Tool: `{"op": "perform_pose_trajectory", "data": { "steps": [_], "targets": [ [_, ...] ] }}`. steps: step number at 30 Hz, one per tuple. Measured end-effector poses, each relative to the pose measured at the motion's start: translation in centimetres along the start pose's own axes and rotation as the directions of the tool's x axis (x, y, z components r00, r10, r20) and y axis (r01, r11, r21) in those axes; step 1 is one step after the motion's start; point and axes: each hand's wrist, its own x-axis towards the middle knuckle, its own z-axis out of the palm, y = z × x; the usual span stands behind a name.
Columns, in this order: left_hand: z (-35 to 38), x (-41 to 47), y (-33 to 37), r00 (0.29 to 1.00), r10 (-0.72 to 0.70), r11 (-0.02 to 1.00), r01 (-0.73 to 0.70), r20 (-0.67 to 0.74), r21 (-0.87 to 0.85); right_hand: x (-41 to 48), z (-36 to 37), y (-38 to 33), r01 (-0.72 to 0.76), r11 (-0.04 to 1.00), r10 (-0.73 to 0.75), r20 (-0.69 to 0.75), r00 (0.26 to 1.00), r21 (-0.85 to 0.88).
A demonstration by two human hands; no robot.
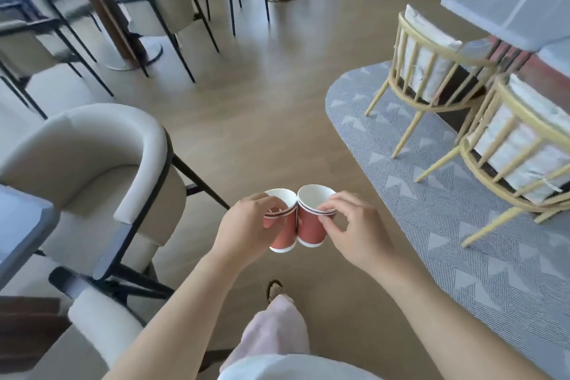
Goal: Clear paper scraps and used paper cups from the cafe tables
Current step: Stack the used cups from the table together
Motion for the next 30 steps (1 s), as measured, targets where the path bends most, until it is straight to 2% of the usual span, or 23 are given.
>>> {"op": "perform_pose_trajectory", "data": {
  "steps": [5,14,19,26,30],
  "targets": [
    [-1.1,7.9,-3.6,0.998,-0.055,0.999,0.055,-0.024,0.000,9.7,2.8,1.4,0.037,0.999,-0.038,0.092,0.995,0.012],
    [-7.3,24.2,-11.6,0.978,-0.183,0.983,0.181,-0.096,-0.031,30.5,7.5,0.4,0.145,0.989,-0.147,0.149,0.978,0.022],
    [-10.2,29.9,-15.6,0.955,-0.241,0.970,0.237,-0.170,-0.042,38.6,10.4,0.0,0.167,0.985,-0.172,0.151,0.973,0.046],
    [-12.1,37.0,-21.8,0.897,-0.364,0.931,0.360,-0.252,-0.065,49.6,15.6,0.1,0.255,0.965,-0.264,0.256,0.930,0.067],
    [-12.4,44.3,-24.0,0.896,-0.373,0.927,0.373,-0.242,-0.048,57.4,17.5,1.4,0.306,0.950,-0.311,0.292,0.904,0.064]
  ]
}}
